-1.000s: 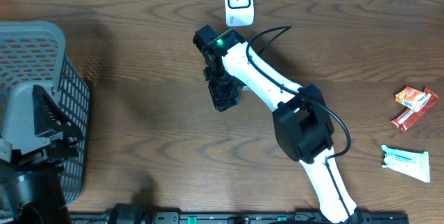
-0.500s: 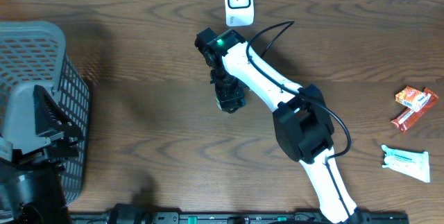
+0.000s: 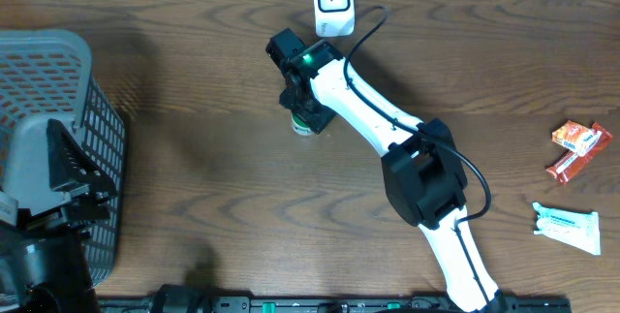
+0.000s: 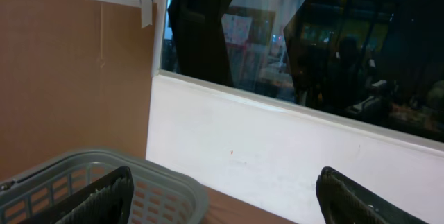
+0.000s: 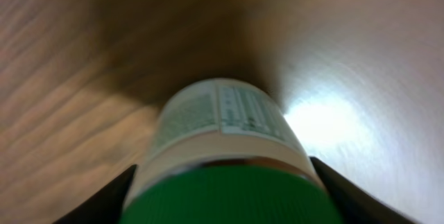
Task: Scan the item barcode
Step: 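Hold the jar's barcode side up at the scanner face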
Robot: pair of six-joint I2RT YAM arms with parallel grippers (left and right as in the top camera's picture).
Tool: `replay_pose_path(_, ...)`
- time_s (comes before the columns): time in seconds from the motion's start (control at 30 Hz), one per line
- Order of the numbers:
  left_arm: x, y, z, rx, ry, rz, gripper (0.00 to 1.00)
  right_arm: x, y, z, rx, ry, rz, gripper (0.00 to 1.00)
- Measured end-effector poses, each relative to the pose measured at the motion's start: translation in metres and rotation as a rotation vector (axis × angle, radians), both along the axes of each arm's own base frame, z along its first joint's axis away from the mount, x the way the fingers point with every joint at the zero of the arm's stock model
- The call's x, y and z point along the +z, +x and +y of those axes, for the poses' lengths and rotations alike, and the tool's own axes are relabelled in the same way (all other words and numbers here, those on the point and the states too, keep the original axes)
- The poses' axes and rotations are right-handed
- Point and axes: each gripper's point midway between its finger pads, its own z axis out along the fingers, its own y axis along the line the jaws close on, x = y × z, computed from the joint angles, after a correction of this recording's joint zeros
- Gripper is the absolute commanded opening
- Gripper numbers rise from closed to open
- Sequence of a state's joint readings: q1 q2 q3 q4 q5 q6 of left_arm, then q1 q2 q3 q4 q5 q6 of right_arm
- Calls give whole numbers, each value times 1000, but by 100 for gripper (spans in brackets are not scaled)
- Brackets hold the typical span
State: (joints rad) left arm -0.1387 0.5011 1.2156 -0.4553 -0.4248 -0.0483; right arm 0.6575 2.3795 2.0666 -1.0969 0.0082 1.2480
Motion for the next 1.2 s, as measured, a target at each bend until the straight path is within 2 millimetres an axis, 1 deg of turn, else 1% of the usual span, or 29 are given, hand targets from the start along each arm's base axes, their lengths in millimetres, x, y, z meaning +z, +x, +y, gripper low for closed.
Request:
replay_pose_path(0.03,0,0,0,0,0,0,85,0,0,2,118,-9,-12,84)
replay_pose_path(0.1,0,0,0,0,0,1,84,-3,-10,-3,372,-48,15,89)
replay_pose_path(0.13,0,0,0,0,0,1,85,-3,-16,-6,456,-64,33,90)
replay_pose_path(0.17,0,0,0,0,0,1,84,-4,-27,-14,553,-89,77,92)
replay_pose_path(0.23,0,0,0,0,0,2,84,-4,-45,-28,692,-131,158,99)
replay_pose_path(0.3,0,0,0,0,0,2,84,-1,-57,-40,783,-164,215,99)
replay_pose_path(0.37,0,0,0,0,0,2,84,4,-62,-46,843,-180,243,99)
replay_pose_path(0.43,0,0,0,0,0,2,85,11,-60,-45,861,-179,234,99)
replay_pose_path(0.5,-1,0,0,0,0,2,85,21,-53,-39,853,-169,196,99)
replay_pose_path(0.63,-1,0,0,0,0,2,85,42,-40,-26,761,-136,125,99)
replay_pose_path(0.7,-1,0,0,0,0,2,85,46,-38,-24,702,-124,118,99)
replay_pose_path(0.77,-1,0,0,0,0,2,84,47,-39,-24,659,-118,125,99)
replay_pose_path(0.87,-1,0,0,0,0,2,84,42,-36,-20,608,-104,113,99)
replay_pose_path(1.07,-1,0,0,0,0,2,85,11,-34,-17,567,-90,113,99)
replay_pose_path(1.13,-1,0,0,0,0,2,85,4,-32,-15,560,-84,102,96)
replay_pose_path(1.2,-1,0,0,0,0,2,85,2,-30,-14,549,-76,96,94)
